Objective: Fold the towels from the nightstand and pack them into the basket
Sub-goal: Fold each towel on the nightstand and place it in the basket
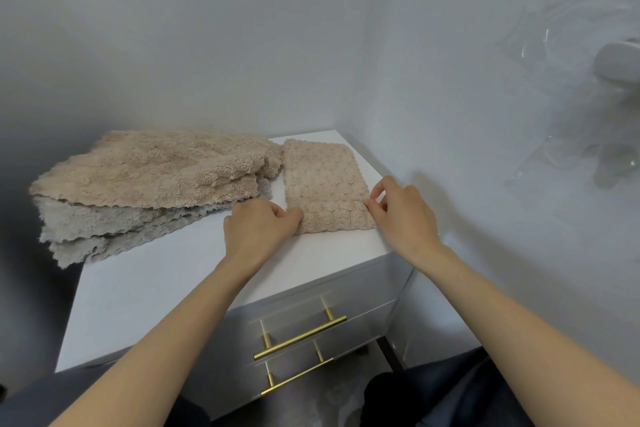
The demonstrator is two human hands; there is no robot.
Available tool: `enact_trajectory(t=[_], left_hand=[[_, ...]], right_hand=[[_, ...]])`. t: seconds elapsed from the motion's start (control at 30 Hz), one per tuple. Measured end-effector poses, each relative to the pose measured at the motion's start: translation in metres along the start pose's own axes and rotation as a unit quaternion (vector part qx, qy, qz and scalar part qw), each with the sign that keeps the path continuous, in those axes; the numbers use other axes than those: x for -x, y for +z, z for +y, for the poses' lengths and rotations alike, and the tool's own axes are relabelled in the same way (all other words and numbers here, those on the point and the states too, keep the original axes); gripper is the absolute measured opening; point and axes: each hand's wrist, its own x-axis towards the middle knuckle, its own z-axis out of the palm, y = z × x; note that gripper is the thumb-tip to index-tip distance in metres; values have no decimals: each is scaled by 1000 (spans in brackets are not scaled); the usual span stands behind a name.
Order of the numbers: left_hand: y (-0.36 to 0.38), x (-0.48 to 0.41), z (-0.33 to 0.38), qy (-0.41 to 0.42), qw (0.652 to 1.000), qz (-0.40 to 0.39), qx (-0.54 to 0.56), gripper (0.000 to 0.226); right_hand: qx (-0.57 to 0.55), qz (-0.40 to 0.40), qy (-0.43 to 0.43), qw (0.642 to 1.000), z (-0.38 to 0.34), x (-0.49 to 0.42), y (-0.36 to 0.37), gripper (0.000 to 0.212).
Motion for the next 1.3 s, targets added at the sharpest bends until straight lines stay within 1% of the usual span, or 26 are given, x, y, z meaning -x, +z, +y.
enact_trajectory(t=[0.07,0.13,0.2,0.23,0.3,0.37,0.47,0.63,0.73,0.77,0.83,0.87,0.9,0.97,1.03,1.1,1.2,1.27,1.3], left_hand=[[2,1,0,-6,1000,-4,7,53],[2,1,1,-8,1000,-3,6,57],[2,0,1,-8,1000,-3,5,58],[1,0,1,-9,1000,-4,4,58],[0,1,3,-12,1000,-7,1,60],[-2,1,4,-17,1000,-10,-4,61],[-3,2,4,-13,1000,-13,-4,61],[-5,1,3,1,1000,-22,-16,57],[-6,2,3,2,999,-21,-29,47],[-5,3,4,10,999,-11,-37,39],[-1,5,4,52,997,43,-49,17],[-1,7,4,97,992,71,-47,14],[-2,7,4,158,983,84,-48,16],[-8,8,4,282,954,65,-73,15],[-13,8,3,350,930,25,-109,16],[-17,10,1,360,926,-5,-116,21],[-20,10,-5,326,936,-62,-115,36],[-21,10,-8,313,937,-84,-127,42],[-21,10,-9,310,938,-82,-128,42]], right_hand=[[42,58,-63,995,-7,4,-3,12],[33,108,-125,986,-18,10,-4,14],[9,120,-171,978,-29,18,-2,21],[0,103,-186,977,-34,23,1,25],[3,34,-197,980,-41,31,9,35],[33,-32,-210,977,-44,36,18,43],[79,-94,-226,966,-41,37,24,48],[108,-148,-181,966,-21,34,16,52],[122,-181,-133,967,-6,31,7,55],[122,-190,-121,967,-4,30,5,56],[132,-192,-120,965,-1,29,3,56],[144,-184,-128,964,-1,28,4,56],[156,-169,-139,963,-1,28,4,56],[175,-127,-167,962,-1,26,4,54],[182,-87,-200,959,2,24,2,52],[181,-62,-240,952,3,22,-1,48],[128,-43,-295,946,1,21,-3,42],[100,-44,-311,944,0,22,-1,46],[98,-53,-304,946,0,22,0,47]])
